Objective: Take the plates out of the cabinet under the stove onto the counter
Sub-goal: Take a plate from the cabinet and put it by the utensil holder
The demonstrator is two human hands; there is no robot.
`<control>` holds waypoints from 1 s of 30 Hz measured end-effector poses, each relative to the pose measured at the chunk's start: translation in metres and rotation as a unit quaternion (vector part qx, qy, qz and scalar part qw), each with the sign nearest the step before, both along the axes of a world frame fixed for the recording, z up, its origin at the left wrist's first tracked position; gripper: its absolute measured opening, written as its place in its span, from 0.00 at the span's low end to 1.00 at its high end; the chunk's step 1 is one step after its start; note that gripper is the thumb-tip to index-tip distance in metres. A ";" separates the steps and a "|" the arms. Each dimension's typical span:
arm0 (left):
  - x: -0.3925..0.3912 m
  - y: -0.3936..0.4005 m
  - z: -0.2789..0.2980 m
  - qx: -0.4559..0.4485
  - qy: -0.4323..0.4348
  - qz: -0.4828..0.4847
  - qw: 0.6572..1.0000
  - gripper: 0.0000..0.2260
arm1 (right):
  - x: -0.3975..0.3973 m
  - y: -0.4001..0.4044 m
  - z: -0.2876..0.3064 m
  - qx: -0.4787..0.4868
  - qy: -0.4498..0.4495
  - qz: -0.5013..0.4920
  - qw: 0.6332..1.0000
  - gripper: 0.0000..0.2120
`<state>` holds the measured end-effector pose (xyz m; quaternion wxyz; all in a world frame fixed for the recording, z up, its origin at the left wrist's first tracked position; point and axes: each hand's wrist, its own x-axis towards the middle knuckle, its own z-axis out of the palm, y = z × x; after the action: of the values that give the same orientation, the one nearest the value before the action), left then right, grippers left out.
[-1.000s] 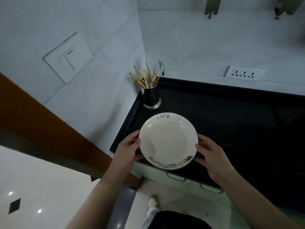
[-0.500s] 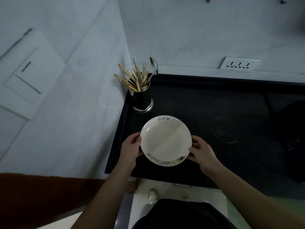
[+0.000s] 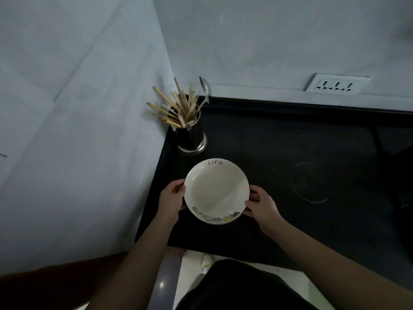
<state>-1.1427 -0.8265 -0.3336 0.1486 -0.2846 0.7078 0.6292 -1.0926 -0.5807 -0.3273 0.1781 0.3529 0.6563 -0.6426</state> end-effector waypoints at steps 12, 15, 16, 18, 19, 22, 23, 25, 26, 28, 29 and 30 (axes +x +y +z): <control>-0.014 -0.001 -0.012 -0.057 0.028 -0.034 0.997 0.13 | -0.003 0.002 -0.015 -0.026 0.006 -0.012 1.000 0.24; -0.017 -0.002 -0.014 -0.061 0.030 -0.037 0.997 0.12 | -0.005 0.001 -0.015 -0.023 0.011 -0.004 1.000 0.24; -0.017 -0.003 -0.014 -0.066 0.037 -0.043 0.996 0.11 | -0.005 0.001 -0.015 -0.022 0.012 -0.004 1.000 0.24; -0.018 -0.004 -0.015 -0.092 0.052 -0.067 0.992 0.11 | -0.007 0.001 -0.015 -0.019 0.015 -0.002 1.000 0.25; -0.019 -0.005 -0.015 -0.109 0.055 -0.081 0.989 0.12 | -0.008 0.001 -0.014 -0.015 0.016 0.002 1.000 0.25; -0.022 -0.006 -0.015 -0.146 0.053 -0.103 0.983 0.11 | -0.011 0.003 -0.012 0.002 0.014 0.027 1.000 0.26; -0.022 -0.006 -0.015 -0.157 0.050 -0.111 0.980 0.12 | -0.011 0.005 -0.012 0.013 0.013 0.039 0.999 0.26; -0.023 -0.006 -0.015 -0.181 0.048 -0.125 0.974 0.13 | -0.012 0.009 -0.011 0.036 0.010 0.070 0.997 0.25; -0.022 -0.006 -0.014 -0.195 0.047 -0.128 0.971 0.14 | -0.012 0.011 -0.010 0.044 0.006 0.087 0.995 0.25; -0.020 -0.004 -0.012 -0.223 0.045 -0.126 0.966 0.15 | -0.012 0.016 -0.006 0.044 -0.003 0.103 0.994 0.25; -0.018 -0.003 -0.010 -0.240 0.045 -0.123 0.962 0.16 | -0.011 0.020 -0.004 0.044 -0.002 0.105 0.993 0.24; -0.016 -0.002 -0.007 -0.260 0.047 -0.124 0.956 0.16 | -0.010 0.024 -0.002 0.049 0.004 0.110 0.993 0.23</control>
<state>-1.1589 -0.8282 -0.3407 0.1128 -0.1941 0.8829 0.4125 -1.1025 -0.5570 -0.3293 0.2275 0.2843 0.7229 -0.5873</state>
